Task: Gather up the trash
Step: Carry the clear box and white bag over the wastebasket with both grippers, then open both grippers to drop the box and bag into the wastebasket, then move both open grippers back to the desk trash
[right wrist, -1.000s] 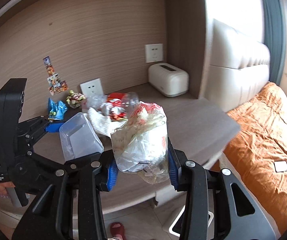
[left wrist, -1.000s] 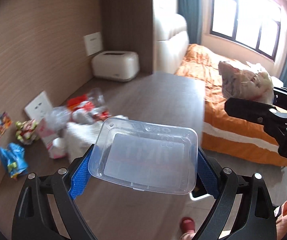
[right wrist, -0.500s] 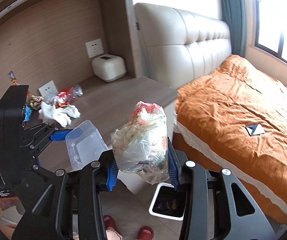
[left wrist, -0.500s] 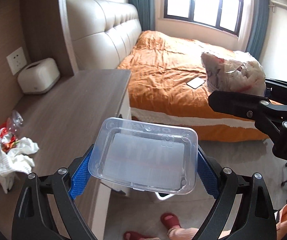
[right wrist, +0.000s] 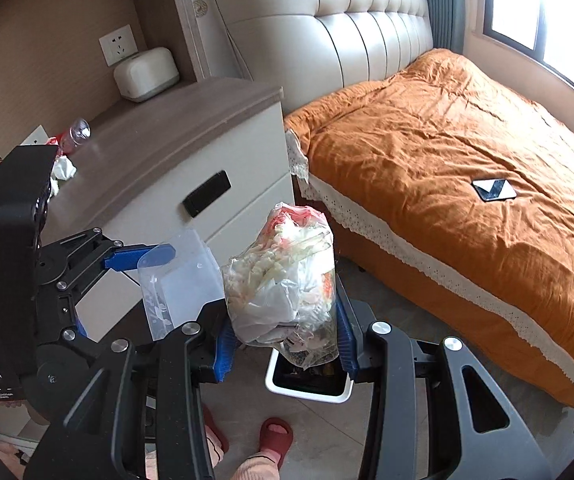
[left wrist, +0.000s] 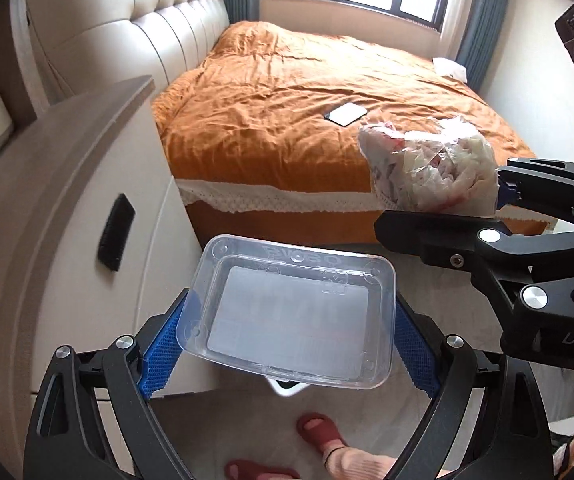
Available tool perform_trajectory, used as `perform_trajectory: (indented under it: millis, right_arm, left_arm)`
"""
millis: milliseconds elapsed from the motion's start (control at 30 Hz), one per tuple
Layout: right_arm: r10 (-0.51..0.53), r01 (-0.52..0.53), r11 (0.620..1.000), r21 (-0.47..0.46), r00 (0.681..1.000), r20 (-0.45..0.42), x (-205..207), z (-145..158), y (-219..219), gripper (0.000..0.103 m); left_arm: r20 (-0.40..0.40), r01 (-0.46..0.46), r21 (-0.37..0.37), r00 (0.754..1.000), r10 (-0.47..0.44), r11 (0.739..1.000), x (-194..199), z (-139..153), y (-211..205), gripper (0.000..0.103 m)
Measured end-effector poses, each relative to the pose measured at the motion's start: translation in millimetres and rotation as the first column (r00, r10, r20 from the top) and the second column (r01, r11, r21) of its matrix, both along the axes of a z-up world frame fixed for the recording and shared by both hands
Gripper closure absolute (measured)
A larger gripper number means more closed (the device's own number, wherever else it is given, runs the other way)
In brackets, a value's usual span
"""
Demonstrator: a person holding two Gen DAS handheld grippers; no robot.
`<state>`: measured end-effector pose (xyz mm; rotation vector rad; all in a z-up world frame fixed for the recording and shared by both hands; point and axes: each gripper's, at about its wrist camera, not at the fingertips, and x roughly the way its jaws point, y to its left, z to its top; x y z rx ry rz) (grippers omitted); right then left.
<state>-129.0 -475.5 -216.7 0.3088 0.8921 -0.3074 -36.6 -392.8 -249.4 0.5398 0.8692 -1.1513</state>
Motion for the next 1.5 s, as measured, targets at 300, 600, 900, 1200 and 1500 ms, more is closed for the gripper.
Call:
perform_trajectory:
  millis: [300, 600, 900, 1200, 1500]
  right_arm:
    - [0.032, -0.023, 0.997, 0.072, 0.992, -0.123, 26, -132, -28, 0.06]
    - [0.041, -0.024, 0.996, 0.083, 0.978, -0.205, 41, -255, -40, 0.004]
    - [0.019, -0.011, 0.999, 0.032, 0.97, -0.243, 38, -238, -37, 0.004]
    - [-0.044, 0.042, 0.998, -0.038, 0.998, -0.039, 29, -71, -14, 0.004]
    - [0.053, -0.038, 0.995, -0.094, 0.985, 0.162, 41, 66, 23, 0.004]
  left_arm:
    - [-0.089, 0.045, 0.05, 0.995, -0.041, 0.998, 17, -136, -30, 0.013]
    - [-0.151, 0.064, 0.11, 0.987, -0.047, 0.992, 27, -265, -41, 0.005]
    - [-0.151, 0.013, 0.109, 0.988, 0.004, 0.994, 26, -251, -30, 0.005]
    - [-0.035, -0.07, -0.017, 0.997, 0.069, 0.997, 18, -92, -2, 0.005]
    - [0.059, -0.218, -0.154, 0.972, 0.229, 0.964, 20, 55, 57, 0.005]
